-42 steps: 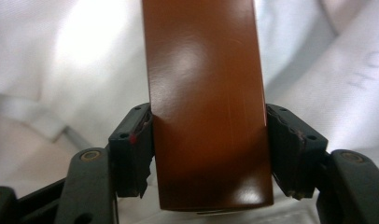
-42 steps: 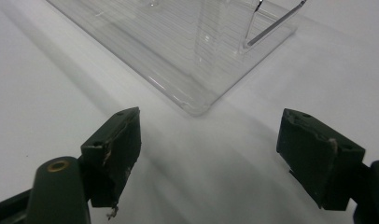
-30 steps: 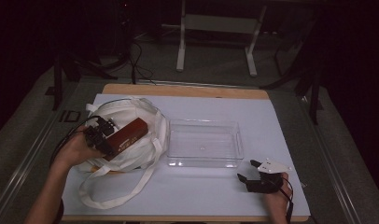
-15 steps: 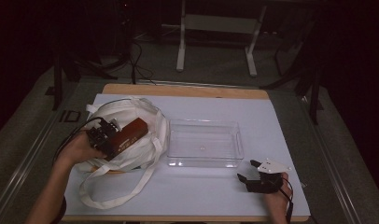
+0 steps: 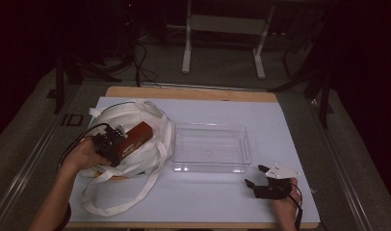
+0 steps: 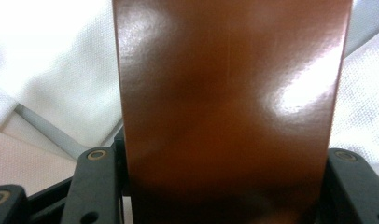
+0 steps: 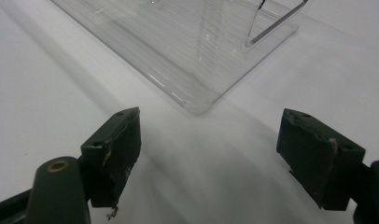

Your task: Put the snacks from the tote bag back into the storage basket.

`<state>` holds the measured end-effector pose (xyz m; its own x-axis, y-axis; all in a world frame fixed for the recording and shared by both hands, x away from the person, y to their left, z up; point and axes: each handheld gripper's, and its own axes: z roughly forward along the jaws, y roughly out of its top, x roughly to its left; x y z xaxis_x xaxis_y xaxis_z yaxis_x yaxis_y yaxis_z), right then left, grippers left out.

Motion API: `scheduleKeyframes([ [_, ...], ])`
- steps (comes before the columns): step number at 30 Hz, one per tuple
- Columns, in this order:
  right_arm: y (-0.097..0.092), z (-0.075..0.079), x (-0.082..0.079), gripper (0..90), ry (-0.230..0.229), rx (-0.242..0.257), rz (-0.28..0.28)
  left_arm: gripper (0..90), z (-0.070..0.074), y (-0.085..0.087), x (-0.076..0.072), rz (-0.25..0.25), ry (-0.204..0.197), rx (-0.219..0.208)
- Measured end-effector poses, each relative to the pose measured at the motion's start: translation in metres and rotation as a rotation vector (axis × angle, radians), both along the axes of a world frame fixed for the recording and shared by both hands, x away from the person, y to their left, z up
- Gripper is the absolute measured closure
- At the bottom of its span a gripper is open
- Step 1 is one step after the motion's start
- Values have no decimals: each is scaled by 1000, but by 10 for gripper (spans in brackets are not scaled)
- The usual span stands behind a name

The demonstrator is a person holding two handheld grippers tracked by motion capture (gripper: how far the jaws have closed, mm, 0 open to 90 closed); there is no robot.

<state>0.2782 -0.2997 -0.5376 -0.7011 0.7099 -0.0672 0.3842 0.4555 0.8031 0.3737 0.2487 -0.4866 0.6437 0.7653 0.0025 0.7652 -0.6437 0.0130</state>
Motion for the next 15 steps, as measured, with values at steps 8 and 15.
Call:
scheduleKeyframes([
  [8,0,0,0,217,-2,2,0,433,6,0,-2,-14,-27,-11],
  [15,0,0,0,217,-4,3,-1,435,15,4,-3,-7,-51,-43],
])
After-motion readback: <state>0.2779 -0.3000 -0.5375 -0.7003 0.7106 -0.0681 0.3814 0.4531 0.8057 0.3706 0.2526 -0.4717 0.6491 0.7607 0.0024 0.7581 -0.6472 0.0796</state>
